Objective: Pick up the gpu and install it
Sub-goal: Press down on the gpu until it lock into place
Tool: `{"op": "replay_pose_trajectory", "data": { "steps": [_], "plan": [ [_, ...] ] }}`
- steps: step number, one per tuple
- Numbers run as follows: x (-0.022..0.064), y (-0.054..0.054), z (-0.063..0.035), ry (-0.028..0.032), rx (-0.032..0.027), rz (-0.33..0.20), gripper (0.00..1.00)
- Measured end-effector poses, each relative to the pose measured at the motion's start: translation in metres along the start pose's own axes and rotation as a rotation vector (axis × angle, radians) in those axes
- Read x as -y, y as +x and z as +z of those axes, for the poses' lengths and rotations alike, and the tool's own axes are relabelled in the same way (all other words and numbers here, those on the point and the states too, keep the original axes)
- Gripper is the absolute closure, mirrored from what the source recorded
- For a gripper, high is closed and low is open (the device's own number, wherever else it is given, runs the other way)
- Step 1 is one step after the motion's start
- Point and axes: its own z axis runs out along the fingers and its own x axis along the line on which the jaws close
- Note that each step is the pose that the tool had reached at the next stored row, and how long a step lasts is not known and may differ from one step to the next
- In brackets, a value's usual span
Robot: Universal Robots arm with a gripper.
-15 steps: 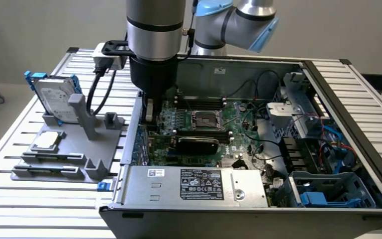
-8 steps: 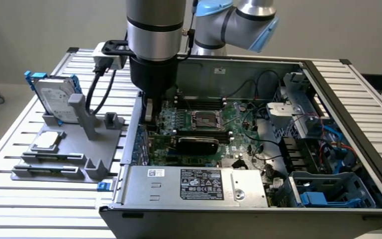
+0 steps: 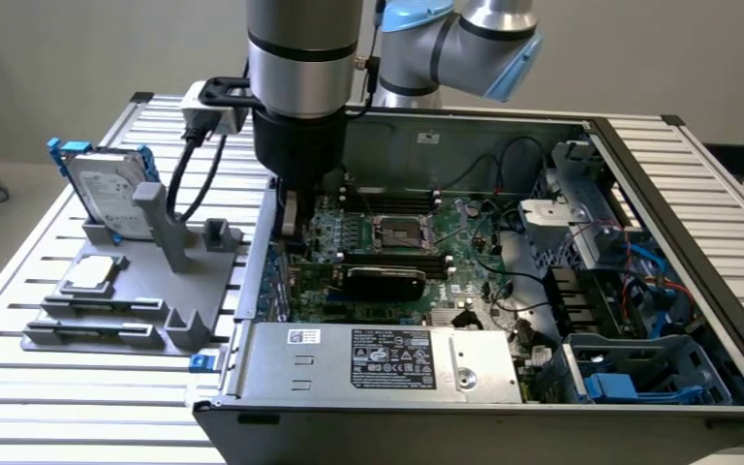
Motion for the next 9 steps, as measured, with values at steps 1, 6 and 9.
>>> {"op": "replay_pose_trajectory", "data": {
  "steps": [1, 6, 9],
  "plan": [
    [0.0, -0.0005, 0.0, 0.0, 0.0001, 0.0, 0.89],
    [0.0, -0.0012, 0.0, 0.0, 0.0001, 0.001, 0.89],
    [0.0, -0.0012, 0.0, -0.0001, 0.0001, 0.001, 0.89]
  ]
}}
